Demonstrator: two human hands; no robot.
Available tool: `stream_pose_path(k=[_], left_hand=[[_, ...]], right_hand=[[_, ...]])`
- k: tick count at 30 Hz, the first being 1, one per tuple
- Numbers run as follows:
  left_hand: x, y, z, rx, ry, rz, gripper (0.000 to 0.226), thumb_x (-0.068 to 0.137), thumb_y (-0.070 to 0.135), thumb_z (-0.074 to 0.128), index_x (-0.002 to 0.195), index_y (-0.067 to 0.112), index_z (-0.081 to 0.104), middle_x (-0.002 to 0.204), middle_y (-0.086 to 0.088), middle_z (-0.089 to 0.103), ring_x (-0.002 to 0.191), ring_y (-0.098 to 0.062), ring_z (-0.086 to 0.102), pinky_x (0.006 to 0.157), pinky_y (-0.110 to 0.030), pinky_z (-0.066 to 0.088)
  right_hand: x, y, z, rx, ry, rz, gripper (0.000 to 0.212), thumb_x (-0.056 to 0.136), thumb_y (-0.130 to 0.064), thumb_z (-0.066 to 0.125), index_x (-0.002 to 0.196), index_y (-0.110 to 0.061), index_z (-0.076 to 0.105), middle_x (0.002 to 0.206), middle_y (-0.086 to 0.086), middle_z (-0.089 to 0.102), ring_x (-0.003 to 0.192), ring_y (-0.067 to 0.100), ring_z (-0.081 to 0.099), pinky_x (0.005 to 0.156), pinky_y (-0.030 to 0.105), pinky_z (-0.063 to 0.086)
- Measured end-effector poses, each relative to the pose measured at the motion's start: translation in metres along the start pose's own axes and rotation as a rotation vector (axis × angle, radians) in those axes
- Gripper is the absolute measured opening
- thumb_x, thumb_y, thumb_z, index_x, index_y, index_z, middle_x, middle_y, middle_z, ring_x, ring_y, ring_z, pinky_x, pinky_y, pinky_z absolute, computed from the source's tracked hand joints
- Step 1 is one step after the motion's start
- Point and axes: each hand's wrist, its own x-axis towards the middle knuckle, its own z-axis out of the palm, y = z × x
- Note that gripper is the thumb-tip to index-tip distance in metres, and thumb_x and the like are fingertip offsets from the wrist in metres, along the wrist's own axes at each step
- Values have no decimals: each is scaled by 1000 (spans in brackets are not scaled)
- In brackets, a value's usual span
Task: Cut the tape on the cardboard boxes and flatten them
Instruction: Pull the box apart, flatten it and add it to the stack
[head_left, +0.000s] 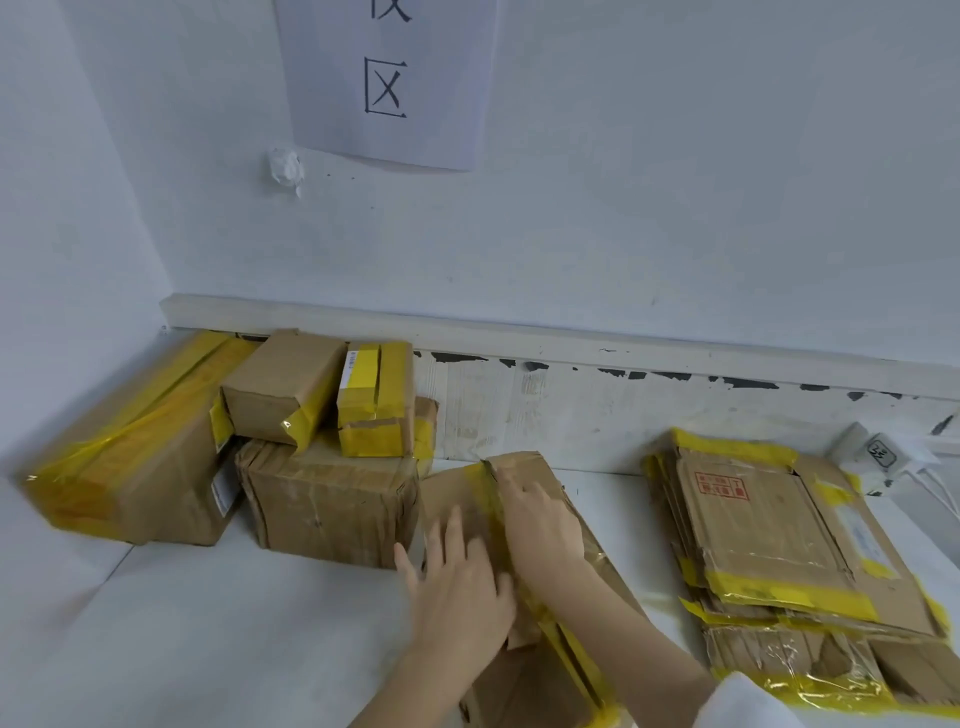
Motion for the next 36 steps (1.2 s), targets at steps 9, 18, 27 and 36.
stream_pose_path(k=[9,18,27,36], left_hand=[[47,-1,2,55,116,-63,62,101,30,28,150,11,-5,158,-4,-10,145,-16,-11,114,-51,-5],[51,-2,2,11,8,-8,76,95,45,42,150,21,-4,156,5,-19,144,-18,-18,109,-62,13],[53,0,4,43,-6,-23,66,100,37,35,150,19,-3,157,4,-19,144,-20,-18,107,-66,15],[56,-1,11,13,42,-33,57,100,38,22,151,20,5,158,6,-10,144,-17,-14,108,-66,9]], right_hand=[[-2,-7,15,-198,-3,22,63,98,-9,40,150,-11,5,123,10,50,94,21,62,62,26,39],[-3,-17,1,-274,-62,-5,49,99,-7,37,146,-6,22,119,12,52,97,23,63,63,28,40],[-17,-21,-10,-291,-165,-13,35,98,-5,40,133,-4,43,119,11,52,103,23,59,70,27,40],[-43,-11,-24,-328,-274,-47,29,98,-7,43,126,-5,52,120,12,55,108,25,57,69,28,37]])
